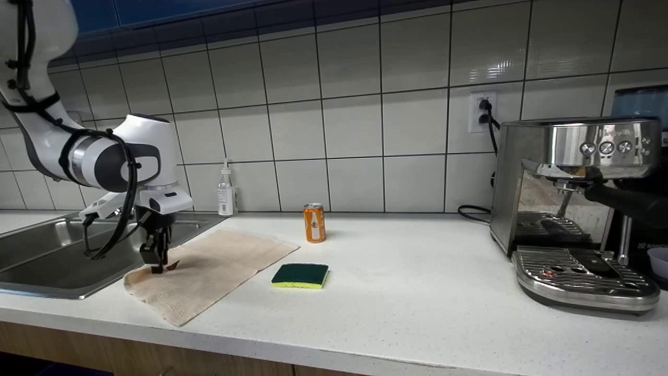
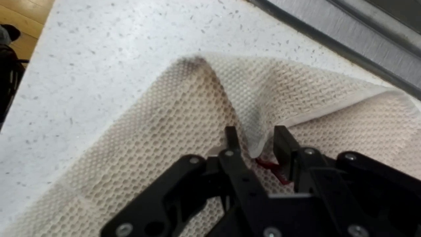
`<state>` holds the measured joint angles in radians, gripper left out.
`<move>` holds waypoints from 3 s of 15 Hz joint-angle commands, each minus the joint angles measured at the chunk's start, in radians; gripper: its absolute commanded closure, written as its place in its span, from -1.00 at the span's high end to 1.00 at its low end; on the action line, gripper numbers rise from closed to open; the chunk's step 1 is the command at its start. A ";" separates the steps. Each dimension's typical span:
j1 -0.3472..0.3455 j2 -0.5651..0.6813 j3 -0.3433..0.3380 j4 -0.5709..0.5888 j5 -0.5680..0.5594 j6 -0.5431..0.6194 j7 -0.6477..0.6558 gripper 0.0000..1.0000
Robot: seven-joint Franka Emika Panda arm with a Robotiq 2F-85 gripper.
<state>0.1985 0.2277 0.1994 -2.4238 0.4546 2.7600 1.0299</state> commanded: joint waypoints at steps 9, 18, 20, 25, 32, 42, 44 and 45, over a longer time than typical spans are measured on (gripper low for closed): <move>0.005 -0.031 -0.018 -0.003 -0.034 -0.057 0.001 1.00; 0.006 -0.032 -0.018 0.001 -0.039 -0.060 0.003 1.00; 0.006 -0.031 -0.018 0.001 -0.039 -0.059 0.001 0.47; 0.004 -0.031 -0.017 0.001 -0.035 -0.059 0.000 -0.29; 0.005 -0.032 -0.019 -0.001 -0.037 -0.058 0.002 -1.00; -0.004 -0.083 -0.014 -0.015 -0.023 -0.073 -0.016 -0.99; -0.007 -0.107 -0.014 -0.021 -0.018 -0.071 -0.021 -0.99; -0.007 -0.116 -0.015 -0.022 -0.019 -0.069 -0.020 -0.99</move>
<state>0.1984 0.1785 0.1885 -2.4243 0.4312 2.7273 1.0299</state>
